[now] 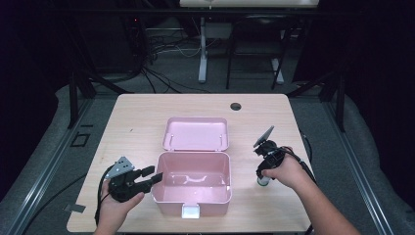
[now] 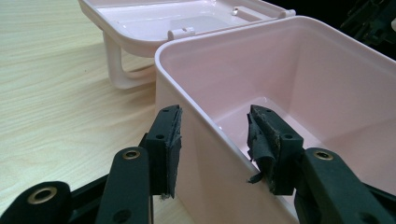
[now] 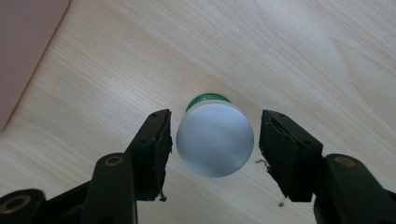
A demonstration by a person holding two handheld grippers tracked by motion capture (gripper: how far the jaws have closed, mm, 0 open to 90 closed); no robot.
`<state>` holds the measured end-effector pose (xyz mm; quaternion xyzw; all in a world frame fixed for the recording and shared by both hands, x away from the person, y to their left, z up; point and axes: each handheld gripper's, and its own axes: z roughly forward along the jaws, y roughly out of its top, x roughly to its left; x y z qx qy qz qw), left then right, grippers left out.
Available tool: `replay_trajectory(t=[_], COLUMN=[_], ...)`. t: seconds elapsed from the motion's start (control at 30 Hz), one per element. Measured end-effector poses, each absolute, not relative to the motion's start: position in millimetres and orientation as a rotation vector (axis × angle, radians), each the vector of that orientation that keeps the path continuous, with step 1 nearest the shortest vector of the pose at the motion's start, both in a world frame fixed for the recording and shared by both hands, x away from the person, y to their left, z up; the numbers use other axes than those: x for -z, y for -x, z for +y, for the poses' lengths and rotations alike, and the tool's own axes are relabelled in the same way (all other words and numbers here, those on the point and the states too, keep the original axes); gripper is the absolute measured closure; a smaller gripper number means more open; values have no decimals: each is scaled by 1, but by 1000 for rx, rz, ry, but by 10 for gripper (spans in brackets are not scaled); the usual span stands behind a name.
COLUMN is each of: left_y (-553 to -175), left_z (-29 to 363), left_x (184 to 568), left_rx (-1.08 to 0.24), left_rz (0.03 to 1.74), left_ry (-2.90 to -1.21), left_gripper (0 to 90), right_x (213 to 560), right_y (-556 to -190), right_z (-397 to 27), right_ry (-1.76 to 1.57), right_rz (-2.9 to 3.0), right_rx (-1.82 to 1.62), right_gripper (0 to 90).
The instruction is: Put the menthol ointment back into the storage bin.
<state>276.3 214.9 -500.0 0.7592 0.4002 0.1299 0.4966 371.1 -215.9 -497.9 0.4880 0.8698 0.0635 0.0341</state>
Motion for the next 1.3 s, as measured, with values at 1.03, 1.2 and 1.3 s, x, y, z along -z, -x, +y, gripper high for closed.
replay_trajectory(t=[1.03,1.2,1.3], left_y=[-277,-277,-277], left_z=[215,215,215], left_x=[500,500,500], left_rx=[-317,-316,-317], left_rz=[962,962,962], left_ry=[-1845,-1846,-1845], left_gripper=[540,541,540], right_x=[504,502,502], right_y=[-371,-371,-370], right_z=[-215,-216,-215], right_ry=[-1491,-1494,-1493], right_rz=[2682,2685,2684], right_rx=[-172,-167,-168], right_gripper=[499,501,501])
